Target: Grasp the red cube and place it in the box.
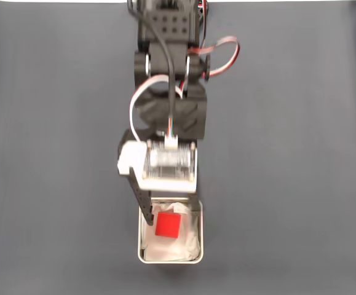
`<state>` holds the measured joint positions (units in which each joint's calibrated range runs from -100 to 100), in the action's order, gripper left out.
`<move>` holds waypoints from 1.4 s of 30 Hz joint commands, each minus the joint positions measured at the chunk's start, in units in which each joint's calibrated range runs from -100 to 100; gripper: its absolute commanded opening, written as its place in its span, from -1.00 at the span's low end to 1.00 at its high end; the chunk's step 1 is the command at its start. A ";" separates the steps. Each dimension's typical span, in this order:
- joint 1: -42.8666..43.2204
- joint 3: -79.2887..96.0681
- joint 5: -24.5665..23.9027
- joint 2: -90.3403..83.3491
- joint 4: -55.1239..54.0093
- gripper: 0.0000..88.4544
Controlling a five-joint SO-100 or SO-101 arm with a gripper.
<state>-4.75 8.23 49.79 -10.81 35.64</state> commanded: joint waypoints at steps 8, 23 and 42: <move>2.12 28.82 1.37 -33.12 -2.69 -1.00; 4.39 85.20 1.12 -82.08 20.10 -1.00; 5.32 91.59 -0.93 -89.10 40.18 -1.00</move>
<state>0.00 99.37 49.21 -100.00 74.62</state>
